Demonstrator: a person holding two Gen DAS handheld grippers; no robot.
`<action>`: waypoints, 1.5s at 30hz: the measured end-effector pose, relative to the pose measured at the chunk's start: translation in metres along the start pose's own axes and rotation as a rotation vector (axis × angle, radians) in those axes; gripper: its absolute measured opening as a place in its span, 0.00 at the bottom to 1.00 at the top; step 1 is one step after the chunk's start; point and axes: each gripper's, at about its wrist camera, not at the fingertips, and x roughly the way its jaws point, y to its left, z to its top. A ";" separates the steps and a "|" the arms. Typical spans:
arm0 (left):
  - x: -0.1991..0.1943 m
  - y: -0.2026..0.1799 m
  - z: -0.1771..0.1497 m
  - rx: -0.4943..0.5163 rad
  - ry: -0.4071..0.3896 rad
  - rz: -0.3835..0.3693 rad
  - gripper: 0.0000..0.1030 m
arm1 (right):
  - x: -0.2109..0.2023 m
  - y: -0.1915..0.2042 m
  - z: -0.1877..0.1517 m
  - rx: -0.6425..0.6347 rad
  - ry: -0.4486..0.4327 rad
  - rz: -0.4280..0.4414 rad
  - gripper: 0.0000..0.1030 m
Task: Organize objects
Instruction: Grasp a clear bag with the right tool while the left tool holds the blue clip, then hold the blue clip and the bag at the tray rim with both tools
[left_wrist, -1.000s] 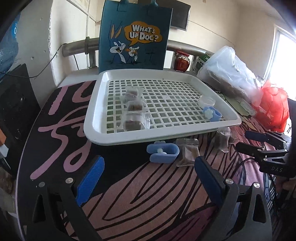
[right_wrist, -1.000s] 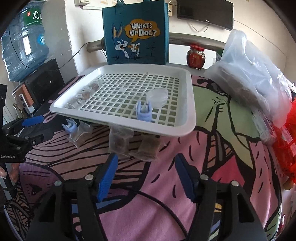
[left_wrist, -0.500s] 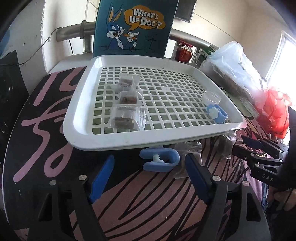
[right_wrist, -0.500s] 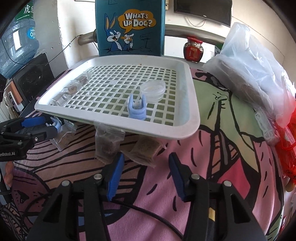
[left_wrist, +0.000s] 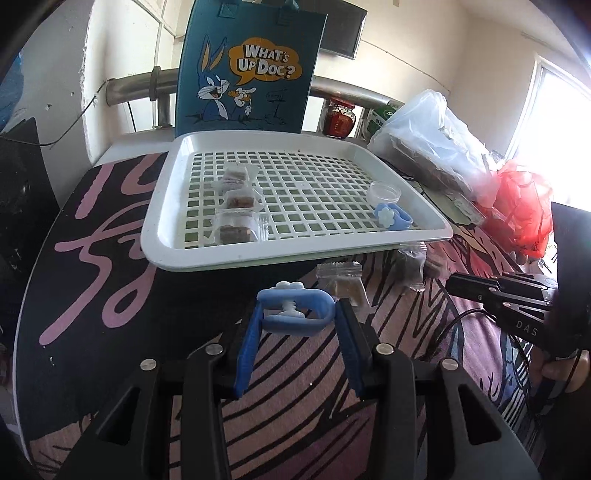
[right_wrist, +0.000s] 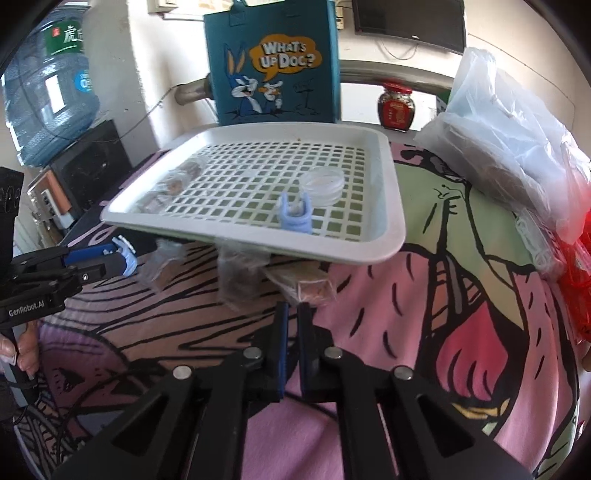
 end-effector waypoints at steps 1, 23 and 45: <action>-0.002 0.000 -0.001 0.004 -0.003 0.006 0.38 | -0.003 0.003 -0.002 -0.001 0.001 0.023 0.06; -0.003 0.004 -0.005 -0.005 -0.014 0.020 0.38 | 0.021 -0.002 0.015 -0.064 0.018 -0.024 0.28; -0.021 -0.008 -0.003 0.014 -0.144 0.011 0.38 | -0.031 0.057 -0.004 -0.122 -0.209 0.071 0.28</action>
